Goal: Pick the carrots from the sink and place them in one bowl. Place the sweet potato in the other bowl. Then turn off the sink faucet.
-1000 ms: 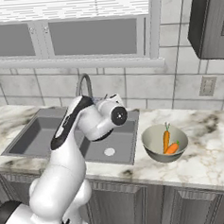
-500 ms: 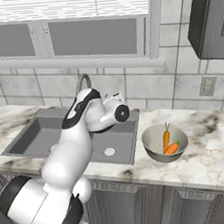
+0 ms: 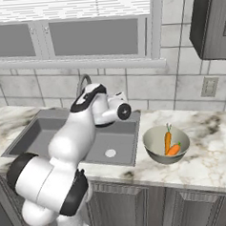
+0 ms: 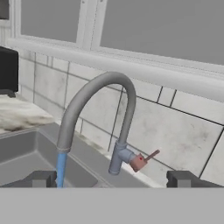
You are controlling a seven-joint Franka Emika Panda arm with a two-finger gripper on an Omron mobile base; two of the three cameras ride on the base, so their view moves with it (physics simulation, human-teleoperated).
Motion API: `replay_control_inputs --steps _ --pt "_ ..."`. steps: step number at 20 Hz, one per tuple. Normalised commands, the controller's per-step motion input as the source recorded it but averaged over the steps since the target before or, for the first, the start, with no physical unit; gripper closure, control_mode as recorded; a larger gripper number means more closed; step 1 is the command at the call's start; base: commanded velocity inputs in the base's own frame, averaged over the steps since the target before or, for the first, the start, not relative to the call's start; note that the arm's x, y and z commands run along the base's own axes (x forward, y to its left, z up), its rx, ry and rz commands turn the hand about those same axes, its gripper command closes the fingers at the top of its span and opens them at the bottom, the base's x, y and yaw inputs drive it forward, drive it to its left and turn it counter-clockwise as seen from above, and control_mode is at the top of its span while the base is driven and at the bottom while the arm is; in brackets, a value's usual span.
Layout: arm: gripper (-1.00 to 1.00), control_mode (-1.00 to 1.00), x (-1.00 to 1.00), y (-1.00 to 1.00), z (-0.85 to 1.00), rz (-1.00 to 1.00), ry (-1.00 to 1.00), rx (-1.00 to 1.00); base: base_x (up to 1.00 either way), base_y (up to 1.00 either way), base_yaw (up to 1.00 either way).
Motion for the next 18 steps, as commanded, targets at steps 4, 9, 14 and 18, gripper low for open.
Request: replay_control_inputs --steps 4,9,14,18 --pt "-1.00 -1.00 0.39 0.00 -0.16 0.00 0.00 0.00 0.00 0.00 0.00" --pt "-1.00 -1.00 0.48 0.00 -0.14 0.00 0.00 0.00 0.00 0.00 0.00" --pt "-1.00 -1.00 0.45 0.00 -0.22 0.00 0.00 0.00 0.00 0.00 0.00" --pt "-1.00 -1.00 0.45 -0.07 -0.23 0.00 0.00 0.00 0.00 0.00 0.00"
